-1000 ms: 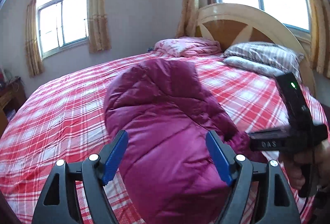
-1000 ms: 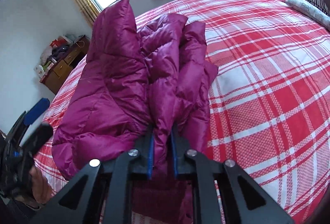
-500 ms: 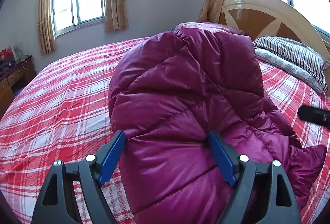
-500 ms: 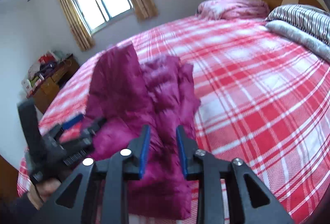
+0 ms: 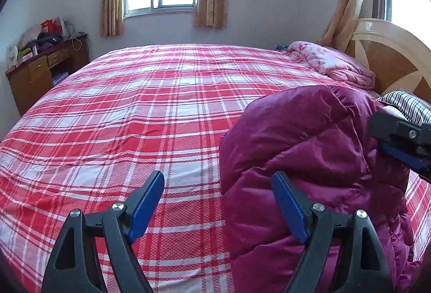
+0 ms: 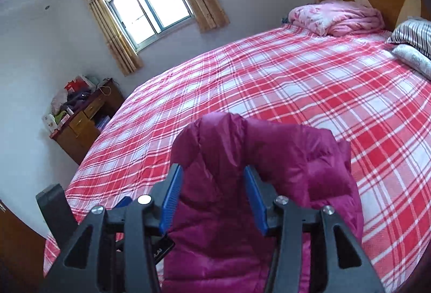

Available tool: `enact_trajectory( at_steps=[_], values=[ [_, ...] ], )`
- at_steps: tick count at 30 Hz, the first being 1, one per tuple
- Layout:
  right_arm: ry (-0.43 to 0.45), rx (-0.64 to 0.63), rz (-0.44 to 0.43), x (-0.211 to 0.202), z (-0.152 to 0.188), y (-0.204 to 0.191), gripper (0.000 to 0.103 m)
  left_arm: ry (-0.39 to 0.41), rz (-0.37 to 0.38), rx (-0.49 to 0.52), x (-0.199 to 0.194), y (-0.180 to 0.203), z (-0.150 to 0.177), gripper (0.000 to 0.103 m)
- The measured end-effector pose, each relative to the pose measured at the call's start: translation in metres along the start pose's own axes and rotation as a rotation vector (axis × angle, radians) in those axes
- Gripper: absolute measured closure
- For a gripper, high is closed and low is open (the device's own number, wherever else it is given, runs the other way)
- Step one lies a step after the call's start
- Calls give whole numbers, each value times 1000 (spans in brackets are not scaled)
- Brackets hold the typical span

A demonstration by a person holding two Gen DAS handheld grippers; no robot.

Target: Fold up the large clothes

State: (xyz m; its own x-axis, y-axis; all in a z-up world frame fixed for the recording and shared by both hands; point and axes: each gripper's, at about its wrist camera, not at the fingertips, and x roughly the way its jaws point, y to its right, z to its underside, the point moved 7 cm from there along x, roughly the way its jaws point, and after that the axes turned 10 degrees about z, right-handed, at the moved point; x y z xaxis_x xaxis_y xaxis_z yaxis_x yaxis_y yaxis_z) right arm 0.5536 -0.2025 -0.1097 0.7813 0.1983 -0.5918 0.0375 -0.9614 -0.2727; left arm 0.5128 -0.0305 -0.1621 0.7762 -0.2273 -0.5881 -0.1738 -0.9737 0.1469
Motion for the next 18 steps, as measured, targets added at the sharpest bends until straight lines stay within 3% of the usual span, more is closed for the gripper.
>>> enact_trajectory(
  at_steps=[3,10,18],
  values=[
    [-57,33,69,19,17,29,53,-10,11,12,6,7,-1,20],
    [-54,-25,173,16,45,62,56,-13,-11,120,17,50,5,20],
    [-47,-16,175,18,54,84,56,-46,-46,205,31,73,13,20]
  ],
)
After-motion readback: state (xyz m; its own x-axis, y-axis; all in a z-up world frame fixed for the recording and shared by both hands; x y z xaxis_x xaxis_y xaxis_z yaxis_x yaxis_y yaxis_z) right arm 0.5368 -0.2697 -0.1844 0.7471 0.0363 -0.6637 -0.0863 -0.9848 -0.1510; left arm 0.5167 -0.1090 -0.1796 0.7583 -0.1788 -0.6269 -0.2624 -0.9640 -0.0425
